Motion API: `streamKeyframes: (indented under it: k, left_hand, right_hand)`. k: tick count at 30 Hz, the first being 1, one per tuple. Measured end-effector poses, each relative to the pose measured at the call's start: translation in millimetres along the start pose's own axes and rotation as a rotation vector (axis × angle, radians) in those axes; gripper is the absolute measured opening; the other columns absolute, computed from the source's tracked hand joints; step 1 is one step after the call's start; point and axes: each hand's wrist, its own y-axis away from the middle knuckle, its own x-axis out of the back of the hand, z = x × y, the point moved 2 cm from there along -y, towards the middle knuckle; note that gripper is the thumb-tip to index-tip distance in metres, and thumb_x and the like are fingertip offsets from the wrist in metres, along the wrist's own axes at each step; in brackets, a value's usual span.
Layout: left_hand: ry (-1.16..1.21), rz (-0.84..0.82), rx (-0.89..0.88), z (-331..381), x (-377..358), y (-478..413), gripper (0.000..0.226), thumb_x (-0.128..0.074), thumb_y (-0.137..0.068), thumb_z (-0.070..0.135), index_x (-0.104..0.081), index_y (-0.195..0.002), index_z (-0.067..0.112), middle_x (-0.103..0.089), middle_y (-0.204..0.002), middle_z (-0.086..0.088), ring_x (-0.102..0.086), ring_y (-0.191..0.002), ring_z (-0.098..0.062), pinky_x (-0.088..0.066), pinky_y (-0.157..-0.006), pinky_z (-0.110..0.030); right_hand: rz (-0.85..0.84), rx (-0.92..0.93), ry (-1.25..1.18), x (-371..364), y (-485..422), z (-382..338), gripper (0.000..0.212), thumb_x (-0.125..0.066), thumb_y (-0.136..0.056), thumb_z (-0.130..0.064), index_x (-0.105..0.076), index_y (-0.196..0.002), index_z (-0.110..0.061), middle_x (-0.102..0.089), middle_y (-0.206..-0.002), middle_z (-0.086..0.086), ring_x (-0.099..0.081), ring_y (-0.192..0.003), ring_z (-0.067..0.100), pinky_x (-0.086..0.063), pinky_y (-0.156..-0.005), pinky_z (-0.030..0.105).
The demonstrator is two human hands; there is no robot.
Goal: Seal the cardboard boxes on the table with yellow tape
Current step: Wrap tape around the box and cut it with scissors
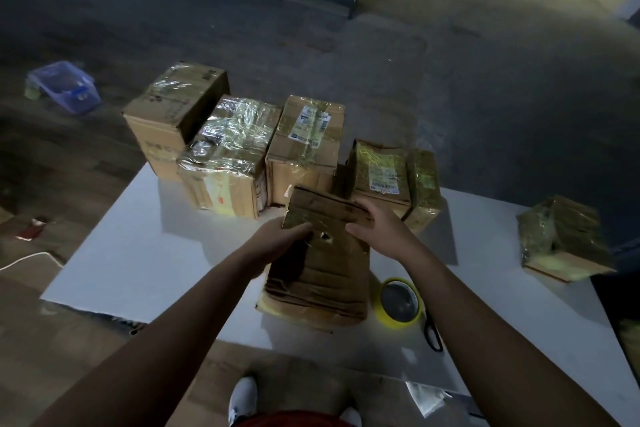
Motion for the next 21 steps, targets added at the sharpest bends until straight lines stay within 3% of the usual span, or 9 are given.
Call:
streamKeyframes:
  k: [4, 8, 11, 14, 17, 19, 21]
  left_hand:
    - [-0.076, 0.129, -0.022, -11, -14, -6, 0.047, -0.066, -0.085, 0.043, -0.056, -0.118, 0.011, -0.067, -0.108, -0.008, -0.065, -0.101, -0.027, -0.052, -0.094, -0.045]
    - [-0.459, 0.403, -0.161, -2, -27, -10, 0.073, -0.074, -0.077, 0.05, -0.041, -0.132, 0.016, -0.053, -0.116, -0.001, -0.053, -0.102, -0.018, -0.047, -0.084, -0.033]
    - [-0.523, 0.414, -0.129, -6, -35, -11, 0.089, -0.075, -0.065, 0.065, -0.039, -0.133, 0.021, -0.054, -0.123, -0.002, -0.056, -0.108, -0.022, -0.05, -0.085, -0.039]
    - [-0.486, 0.409, -0.089, -6, -37, -13, 0.089, -0.076, -0.066, 0.061, -0.038, -0.134, 0.02, -0.053, -0.126, -0.004, -0.055, -0.111, -0.023, -0.048, -0.084, -0.038]
    - [-0.527, 0.424, -0.052, 0, -42, -15, 0.091, -0.075, -0.069, 0.058, -0.034, -0.138, 0.015, -0.047, -0.133, -0.01, -0.049, -0.121, -0.03, -0.048, -0.095, -0.047]
    - [-0.654, 0.479, -0.054, 7, -52, -11, 0.092, -0.072, -0.078, 0.05, -0.024, -0.146, 0.011, -0.032, -0.146, -0.015, -0.034, -0.134, -0.034, -0.039, -0.103, -0.049]
    - [-0.783, 0.562, -0.186, 17, -66, -3, 0.09, -0.069, -0.083, 0.037, -0.016, -0.151, 0.011, -0.02, -0.154, -0.015, -0.02, -0.142, -0.035, -0.03, -0.11, -0.051]
  right_hand:
    - [0.009, -0.036, 0.043, 4, 3, 9, 0.071, -0.067, -0.085, -0.047, -0.038, -0.145, -0.023, -0.04, -0.147, 0.003, -0.043, -0.13, 0.02, -0.041, -0.102, 0.034]
    - [0.097, -0.052, 0.034, 3, 7, 13, 0.068, -0.067, -0.086, -0.043, -0.04, -0.144, -0.021, -0.042, -0.144, 0.005, -0.043, -0.129, 0.021, -0.04, -0.102, 0.032]
    - [0.194, -0.023, 0.026, 3, 17, 14, 0.06, -0.066, -0.088, -0.036, -0.044, -0.141, -0.02, -0.044, -0.139, 0.004, -0.046, -0.125, 0.019, -0.038, -0.094, 0.025]
    - [0.225, 0.003, 0.007, 4, 24, 20, 0.054, -0.063, -0.091, -0.03, -0.045, -0.14, -0.018, -0.046, -0.138, 0.004, -0.047, -0.123, 0.019, -0.039, -0.09, 0.025]
    - [0.22, -0.017, -0.044, 5, 28, 27, 0.05, -0.058, -0.093, -0.03, -0.044, -0.14, -0.022, -0.046, -0.14, 0.003, -0.053, -0.119, 0.02, -0.047, -0.091, 0.031]
    - [0.211, -0.052, -0.058, 5, 33, 33, 0.049, -0.055, -0.094, -0.03, -0.044, -0.141, -0.021, -0.047, -0.141, 0.004, -0.053, -0.119, 0.02, -0.046, -0.091, 0.032]
    - [0.209, -0.08, -0.09, 4, 39, 40, 0.045, -0.053, -0.096, -0.028, -0.046, -0.139, -0.017, -0.052, -0.135, 0.005, -0.054, -0.116, 0.019, -0.041, -0.084, 0.027]
